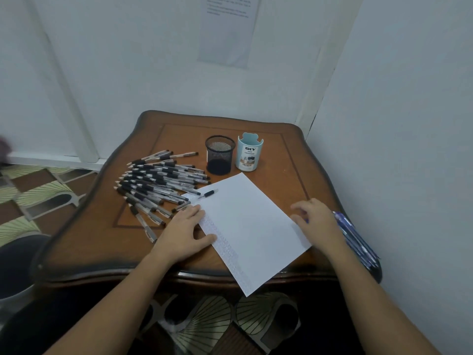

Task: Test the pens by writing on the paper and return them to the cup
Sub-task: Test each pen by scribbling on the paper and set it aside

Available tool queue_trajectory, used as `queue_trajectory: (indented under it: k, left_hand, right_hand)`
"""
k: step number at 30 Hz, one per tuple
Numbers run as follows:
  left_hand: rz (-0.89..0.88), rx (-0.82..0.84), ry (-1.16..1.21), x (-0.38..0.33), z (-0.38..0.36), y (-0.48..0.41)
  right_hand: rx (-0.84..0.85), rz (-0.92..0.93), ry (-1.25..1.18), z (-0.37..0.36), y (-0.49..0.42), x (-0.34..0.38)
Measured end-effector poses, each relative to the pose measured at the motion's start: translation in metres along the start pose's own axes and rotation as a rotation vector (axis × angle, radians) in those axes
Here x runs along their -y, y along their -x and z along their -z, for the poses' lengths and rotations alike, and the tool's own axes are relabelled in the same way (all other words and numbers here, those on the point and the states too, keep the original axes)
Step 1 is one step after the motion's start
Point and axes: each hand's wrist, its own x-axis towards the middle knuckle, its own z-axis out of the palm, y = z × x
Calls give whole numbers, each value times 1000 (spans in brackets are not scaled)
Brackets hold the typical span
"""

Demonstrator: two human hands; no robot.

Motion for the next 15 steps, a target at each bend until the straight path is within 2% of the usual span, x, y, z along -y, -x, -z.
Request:
queue_trajectory:
  k: [3, 6, 13, 15]
  left_hand:
    - [-12, -29, -13, 1, -1, 1]
    - [-4, -34, -3, 2, -1, 1]
    - [1, -58, 16, 5, -4, -1]
    - [-7, -68, 19, 7, -7, -2]
  right_hand:
    - [118, 153, -56, -30, -24, 40]
    - [238, 226, -50, -59, -50, 79]
    - [303, 405, 89, -101, -85, 141]
    - [271, 432, 79, -104, -88, 146]
